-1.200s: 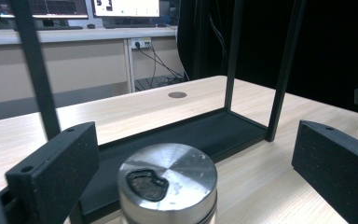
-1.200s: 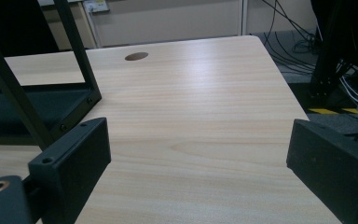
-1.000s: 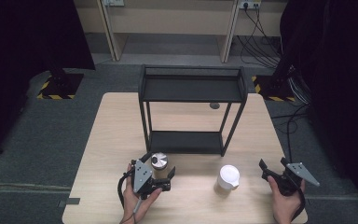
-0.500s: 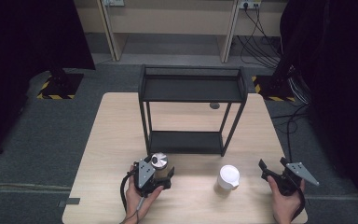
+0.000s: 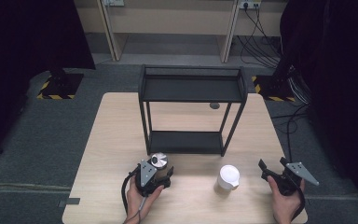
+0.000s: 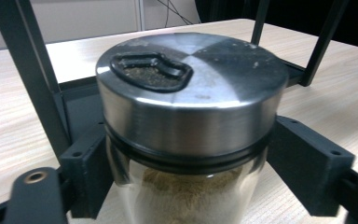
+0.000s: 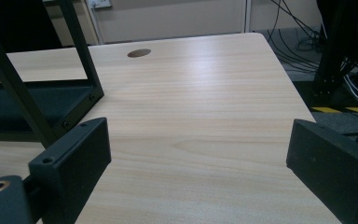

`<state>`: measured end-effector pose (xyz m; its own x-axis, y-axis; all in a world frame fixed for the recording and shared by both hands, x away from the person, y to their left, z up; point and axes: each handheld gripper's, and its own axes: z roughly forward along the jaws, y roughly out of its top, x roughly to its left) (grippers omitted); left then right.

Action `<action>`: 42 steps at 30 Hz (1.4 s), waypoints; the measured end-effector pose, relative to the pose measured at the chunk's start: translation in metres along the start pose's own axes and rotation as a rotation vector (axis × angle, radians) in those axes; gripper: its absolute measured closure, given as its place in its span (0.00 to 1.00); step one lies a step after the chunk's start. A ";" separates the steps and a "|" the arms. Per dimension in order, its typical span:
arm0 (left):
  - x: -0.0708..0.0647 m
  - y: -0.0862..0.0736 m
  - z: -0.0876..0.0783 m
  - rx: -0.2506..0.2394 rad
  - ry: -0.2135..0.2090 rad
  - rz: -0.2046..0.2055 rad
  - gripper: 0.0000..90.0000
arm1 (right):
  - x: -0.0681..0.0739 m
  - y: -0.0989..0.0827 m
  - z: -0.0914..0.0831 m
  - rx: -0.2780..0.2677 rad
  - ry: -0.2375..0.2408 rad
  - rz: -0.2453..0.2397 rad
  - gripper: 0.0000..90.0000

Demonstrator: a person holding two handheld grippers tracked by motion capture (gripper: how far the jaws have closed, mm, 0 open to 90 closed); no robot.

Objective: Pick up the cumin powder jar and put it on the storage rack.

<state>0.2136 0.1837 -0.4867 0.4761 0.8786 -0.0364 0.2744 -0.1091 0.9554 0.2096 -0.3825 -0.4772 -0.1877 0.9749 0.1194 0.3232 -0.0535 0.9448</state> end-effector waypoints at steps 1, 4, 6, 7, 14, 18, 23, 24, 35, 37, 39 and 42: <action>0.001 0.000 0.000 0.002 -0.001 -0.007 0.28 | 0.000 0.000 0.000 -0.001 0.000 -0.001 0.07; 0.001 0.001 0.001 0.007 0.000 0.001 0.33 | 0.000 0.000 0.000 -0.002 -0.001 -0.001 0.07; 0.001 0.002 0.002 0.007 0.000 0.005 0.34 | 0.000 -0.001 0.000 -0.003 -0.001 0.001 0.07; 0.001 0.002 0.002 0.007 0.000 0.005 0.34 | 0.000 -0.001 0.000 -0.004 -0.001 0.003 0.07; 0.002 0.001 0.002 0.003 -0.008 0.015 0.34 | 0.000 0.000 0.000 -0.002 0.001 -0.003 0.07; 0.003 0.001 0.002 -0.001 -0.013 0.016 0.34 | 0.000 0.000 0.000 -0.001 0.002 -0.002 0.07; 0.003 0.001 -0.003 -0.035 -0.019 0.019 0.34 | 0.000 0.000 0.000 -0.001 0.002 -0.004 0.07; 0.002 0.002 -0.005 -0.047 -0.017 0.020 0.34 | 0.000 0.000 0.000 -0.001 0.002 -0.004 0.07; 0.001 0.015 -0.026 -0.158 -0.002 0.039 0.34 | 0.001 0.000 0.000 0.001 0.000 -0.008 0.07; 0.001 0.016 -0.026 -0.159 0.007 0.043 0.34 | 0.000 0.000 0.000 0.000 0.001 -0.007 0.07; 0.001 0.016 -0.027 -0.160 0.011 0.041 0.34 | 0.000 0.000 0.000 -0.001 0.001 -0.005 0.07; 0.000 0.017 -0.029 -0.165 0.012 0.042 0.34 | 0.000 0.000 0.000 0.002 0.002 -0.007 0.07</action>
<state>0.1944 0.1955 -0.4622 0.4744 0.8803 0.0073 0.1128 -0.0691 0.9912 0.2099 -0.3823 -0.4768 -0.1913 0.9749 0.1137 0.3242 -0.0466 0.9448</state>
